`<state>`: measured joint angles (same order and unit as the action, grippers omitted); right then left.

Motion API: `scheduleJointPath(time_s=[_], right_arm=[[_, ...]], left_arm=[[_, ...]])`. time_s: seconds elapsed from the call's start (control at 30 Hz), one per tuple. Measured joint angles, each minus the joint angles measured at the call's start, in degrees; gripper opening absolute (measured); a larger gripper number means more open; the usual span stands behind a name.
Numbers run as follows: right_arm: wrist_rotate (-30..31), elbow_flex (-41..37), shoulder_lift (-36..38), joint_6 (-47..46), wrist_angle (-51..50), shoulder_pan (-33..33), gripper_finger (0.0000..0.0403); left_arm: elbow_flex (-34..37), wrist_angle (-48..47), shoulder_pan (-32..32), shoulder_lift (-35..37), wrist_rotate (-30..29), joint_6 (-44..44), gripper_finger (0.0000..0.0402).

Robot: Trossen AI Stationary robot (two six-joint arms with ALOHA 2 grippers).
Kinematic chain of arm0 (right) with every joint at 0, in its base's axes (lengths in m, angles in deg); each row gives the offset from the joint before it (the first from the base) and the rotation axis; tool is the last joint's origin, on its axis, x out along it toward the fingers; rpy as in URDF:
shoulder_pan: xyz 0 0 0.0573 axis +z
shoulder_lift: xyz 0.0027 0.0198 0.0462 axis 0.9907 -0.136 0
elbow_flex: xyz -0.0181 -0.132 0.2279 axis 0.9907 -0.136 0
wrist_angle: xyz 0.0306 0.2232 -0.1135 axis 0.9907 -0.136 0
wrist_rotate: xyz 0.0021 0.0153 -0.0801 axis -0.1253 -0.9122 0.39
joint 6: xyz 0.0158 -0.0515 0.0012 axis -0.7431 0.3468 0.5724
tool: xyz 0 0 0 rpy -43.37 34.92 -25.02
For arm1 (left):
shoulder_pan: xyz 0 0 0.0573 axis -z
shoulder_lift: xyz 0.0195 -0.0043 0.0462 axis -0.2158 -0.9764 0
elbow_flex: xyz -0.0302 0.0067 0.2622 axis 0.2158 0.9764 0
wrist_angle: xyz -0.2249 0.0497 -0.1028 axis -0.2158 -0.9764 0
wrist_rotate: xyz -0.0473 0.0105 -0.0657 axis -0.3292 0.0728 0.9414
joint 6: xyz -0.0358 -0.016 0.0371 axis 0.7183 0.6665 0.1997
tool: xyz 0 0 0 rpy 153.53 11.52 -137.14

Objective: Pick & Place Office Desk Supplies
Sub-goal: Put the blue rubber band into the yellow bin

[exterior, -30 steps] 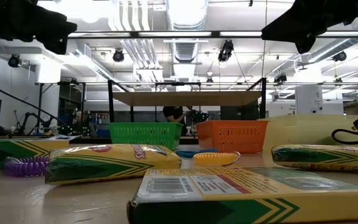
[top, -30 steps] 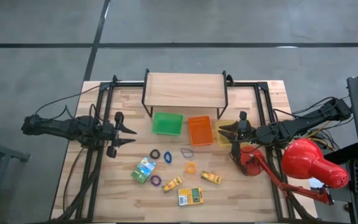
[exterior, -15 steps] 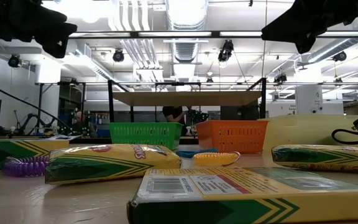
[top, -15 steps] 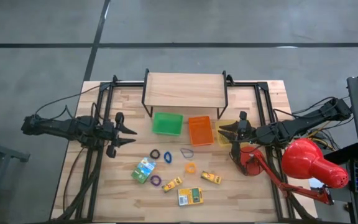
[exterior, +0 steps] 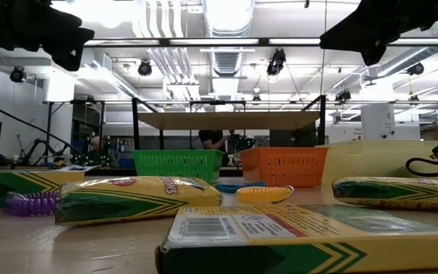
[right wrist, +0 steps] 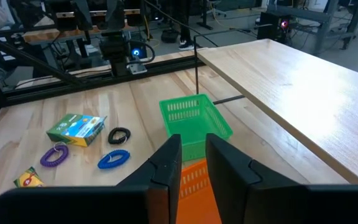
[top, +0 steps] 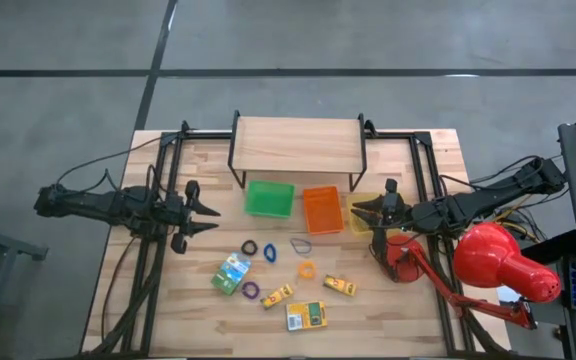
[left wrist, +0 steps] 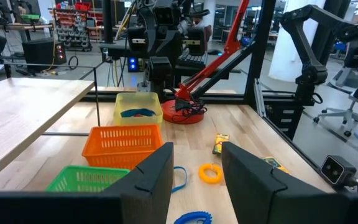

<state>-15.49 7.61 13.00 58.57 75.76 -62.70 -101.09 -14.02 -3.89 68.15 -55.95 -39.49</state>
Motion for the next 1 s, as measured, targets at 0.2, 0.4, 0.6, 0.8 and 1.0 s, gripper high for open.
scheduleJointPath(time_s=[0.2,0.4,0.6,0.8,1.0], right_arm=[[-0.01,0.0,0.0,0.0,0.0,0.0,0.0068],[-0.02,0.0,0.0,0.0,0.0,0.0,0.0068],[0.0,0.0,0.0,5.88,-0.02,-0.04,0.0068],[0.01,0.0,0.0,8.92,0.0,-0.02,0.0068],[0.0,0.0,-0.04,8.74,1.64,0.02,0.0068]], left_arm=[[0.0,0.0,-0.01,0.0,0.0,0.0,0.0142],[0.0,0.0,-0.01,0.0,0.0,0.0,0.0141],[0.0,0.0,-0.01,0.0,0.0,0.0,0.0142],[0.0,-0.02,-0.01,0.0,0.0,-0.02,0.0142],[0.0,-0.02,-0.01,0.0,-0.02,-0.02,0.0142]])
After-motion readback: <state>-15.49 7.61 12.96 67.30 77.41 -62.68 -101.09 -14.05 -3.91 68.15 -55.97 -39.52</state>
